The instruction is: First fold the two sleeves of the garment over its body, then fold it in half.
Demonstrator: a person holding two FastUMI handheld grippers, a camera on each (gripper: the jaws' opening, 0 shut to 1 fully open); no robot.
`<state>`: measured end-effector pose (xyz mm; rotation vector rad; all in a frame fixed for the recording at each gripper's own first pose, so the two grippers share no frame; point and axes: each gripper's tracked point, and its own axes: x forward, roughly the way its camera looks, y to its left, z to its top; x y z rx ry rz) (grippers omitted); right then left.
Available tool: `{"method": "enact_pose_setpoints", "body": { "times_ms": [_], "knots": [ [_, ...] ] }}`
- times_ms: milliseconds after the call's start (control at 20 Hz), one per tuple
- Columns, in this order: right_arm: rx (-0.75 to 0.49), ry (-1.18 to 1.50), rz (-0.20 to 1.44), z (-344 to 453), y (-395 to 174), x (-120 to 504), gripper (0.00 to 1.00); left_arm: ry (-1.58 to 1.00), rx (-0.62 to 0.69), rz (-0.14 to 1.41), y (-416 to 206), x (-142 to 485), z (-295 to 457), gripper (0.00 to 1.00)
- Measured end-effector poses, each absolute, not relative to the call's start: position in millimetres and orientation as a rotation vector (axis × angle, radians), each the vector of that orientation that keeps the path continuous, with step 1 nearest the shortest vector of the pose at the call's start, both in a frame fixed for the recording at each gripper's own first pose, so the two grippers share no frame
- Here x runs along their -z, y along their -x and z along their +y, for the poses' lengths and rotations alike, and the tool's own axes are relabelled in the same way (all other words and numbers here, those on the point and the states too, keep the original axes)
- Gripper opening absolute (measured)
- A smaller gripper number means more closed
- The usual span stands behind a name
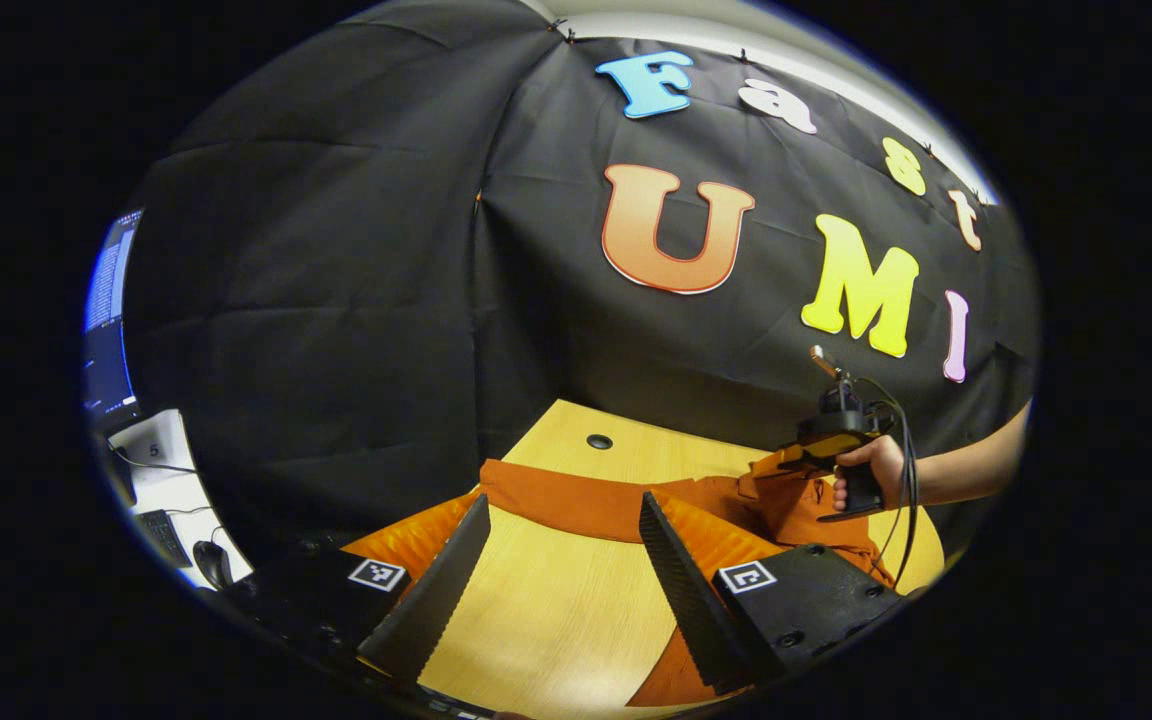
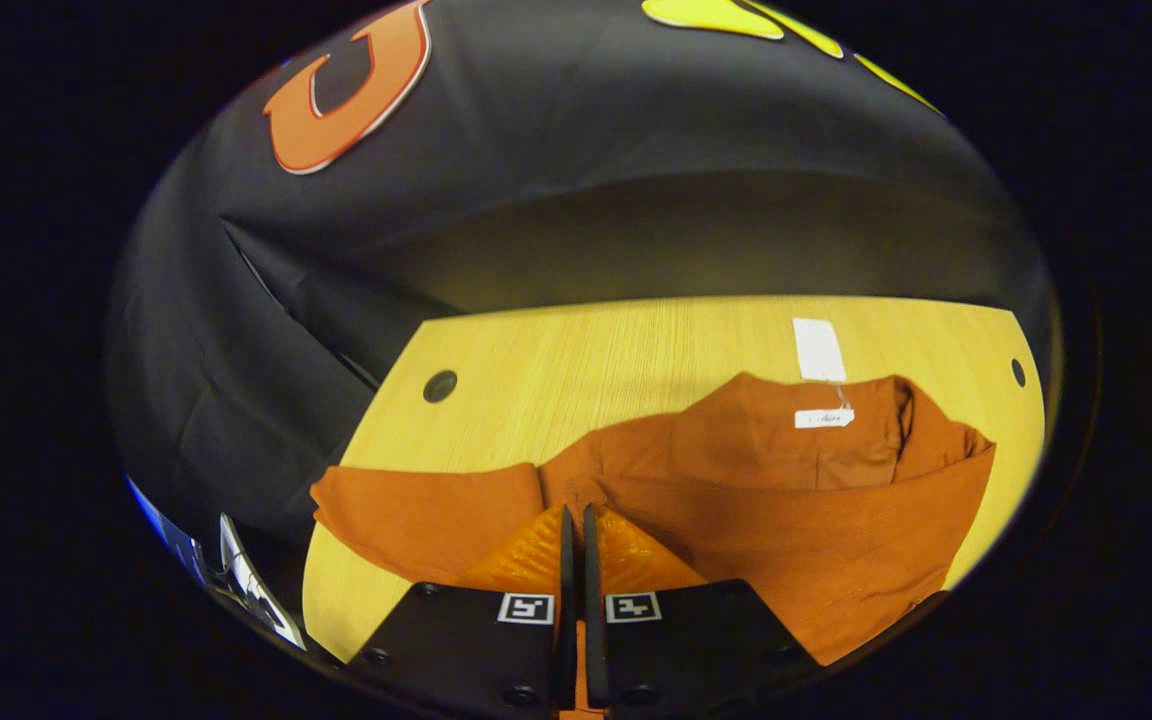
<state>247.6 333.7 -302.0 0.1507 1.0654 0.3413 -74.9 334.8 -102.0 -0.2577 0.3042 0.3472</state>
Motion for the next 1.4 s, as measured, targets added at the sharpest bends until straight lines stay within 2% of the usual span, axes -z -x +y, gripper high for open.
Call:
{"method": "enact_pose_setpoints", "body": {
  "times_ms": [100, 150, 250, 300, 350, 400, 450, 550, 600, 700, 750, 950, 1150, 1250, 1400],
  "knots": [
    [-0.329, -0.194, 1.111, 342.4, -239.8, 313.9, 0.05, 0.269, -0.33, 0.295, 69.4, 97.6, 334.2, 0.97],
    [-0.324, -0.219, 1.12, 343.8, -233.3, 313.2, 0.12, 0.264, -0.326, 0.293, 67.5, 98.8, 334.7, 0.97],
    [-0.348, -0.274, 1.116, 352.7, -227.0, 303.6, 0.15, 0.256, -0.316, 0.295, 62.0, 101.7, 335.6, 0.97],
    [-0.377, -0.304, 1.107, 360.4, -222.2, 291.7, 0.19, 0.259, -0.313, 0.297, 57.0, 102.1, 336.9, 0.97],
    [-0.394, -0.312, 1.096, 362.5, -220.5, 282.7, 0.35, 0.266, -0.31, 0.296, 51.0, 101.1, 337.2, 0.97],
    [-0.408, -0.314, 1.08, 363.5, -219.0, 273.8, 0.41, 0.273, -0.306, 0.291, 45.0, 98.9, 337.4, 0.97],
    [-0.425, -0.319, 1.061, 364.9, -219.6, 263.2, 0.52, 0.281, -0.304, 0.285, 38.8, 97.6, 337.8, 0.97],
    [-0.454, -0.307, 1.027, 360.6, -217.4, 242.5, 0.59, 0.295, -0.299, 0.26, 24.9, 94.7, 341.4, 0.97],
    [-0.47, -0.305, 1.015, 356.4, -212.8, 229.7, 0.53, 0.296, -0.312, 0.252, 19.4, 93.8, 347.9, 0.97],
    [-0.51, -0.313, 0.997, 343.6, -198.0, 202.1, 0.52, 0.298, -0.331, 0.256, 6.8, 102.9, 373.0, 0.97],
    [-0.541, -0.314, 0.991, 334.8, -187.6, 187.1, 0.59, 0.304, -0.325, 0.277, -0.9, 114.0, 384.5, 0.97],
    [-0.661, -0.28, 0.981, 277.4, -130.4, 141.5, 0.6, 0.425, -0.229, 0.364, -45.9, 162.3, 427.6, 0.98],
    [-0.619, -0.312, 0.991, 198.8, -83.9, 113.1, 0.59, 0.455, -0.137, 0.529, -85.9, 237.0, 468.2, 0.98],
    [-0.553, -0.358, 0.982, 158.9, -72.0, 106.7, 0.59, 0.466, -0.102, 0.593, -105.5, 265.8, 481.4, 0.98],
    [-0.438, -0.341, 1.014, 102.2, -51.4, 116.1, 0.59, 0.496, -0.13, 0.679, -125.8, 318.5, 510.7, 0.98]
  ]
}}
